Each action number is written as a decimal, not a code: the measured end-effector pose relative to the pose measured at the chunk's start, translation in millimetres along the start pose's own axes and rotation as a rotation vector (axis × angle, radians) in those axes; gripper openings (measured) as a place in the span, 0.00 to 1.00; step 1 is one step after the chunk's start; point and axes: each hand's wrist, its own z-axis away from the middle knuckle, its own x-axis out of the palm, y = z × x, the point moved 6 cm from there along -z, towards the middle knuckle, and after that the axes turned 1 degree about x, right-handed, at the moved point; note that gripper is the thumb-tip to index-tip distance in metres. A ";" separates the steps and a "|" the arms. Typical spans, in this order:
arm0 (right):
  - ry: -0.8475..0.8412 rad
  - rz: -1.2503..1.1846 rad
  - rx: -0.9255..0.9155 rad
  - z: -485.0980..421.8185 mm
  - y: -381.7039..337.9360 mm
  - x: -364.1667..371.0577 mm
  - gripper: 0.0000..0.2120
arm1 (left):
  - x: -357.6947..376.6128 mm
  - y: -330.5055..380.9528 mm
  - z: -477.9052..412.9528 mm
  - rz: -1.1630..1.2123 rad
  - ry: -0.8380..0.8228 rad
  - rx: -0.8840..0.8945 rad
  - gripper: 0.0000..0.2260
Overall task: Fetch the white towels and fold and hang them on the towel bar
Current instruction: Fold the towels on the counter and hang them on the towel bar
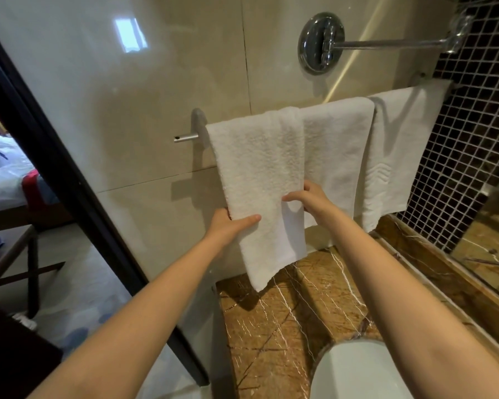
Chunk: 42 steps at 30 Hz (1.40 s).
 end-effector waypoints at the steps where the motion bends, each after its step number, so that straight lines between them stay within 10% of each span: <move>1: -0.009 0.005 0.007 -1.8 1.2 -0.9 0.11 | 3.1 -5.2 1.8 0.021 -0.012 -0.014 0.16; 5: -0.043 -0.060 0.039 -6.2 5.4 -3.1 0.12 | 5.9 -24.7 9.1 0.154 0.042 -0.093 0.11; 9: -0.200 -0.095 0.047 0.1 5.5 4.4 0.19 | 3.7 -43.4 13.9 0.365 0.072 -0.163 0.38; 14: -0.297 0.042 0.142 15.1 31.6 1.6 0.21 | 2.9 -50.6 22.6 0.326 0.037 -0.165 0.19; 28: -0.227 0.233 0.149 57.3 97.5 -11.1 0.10 | 25.7 -102.3 42.3 0.003 0.024 -0.216 0.18; 35: -0.149 0.287 0.144 80.8 100.6 -11.5 0.38 | 22.9 -110.1 56.5 -0.028 0.034 -0.220 0.19; 42: -0.088 0.277 0.134 104.9 94.9 -9.0 0.07 | 20.8 -111.7 72.4 -0.065 0.026 -0.198 0.12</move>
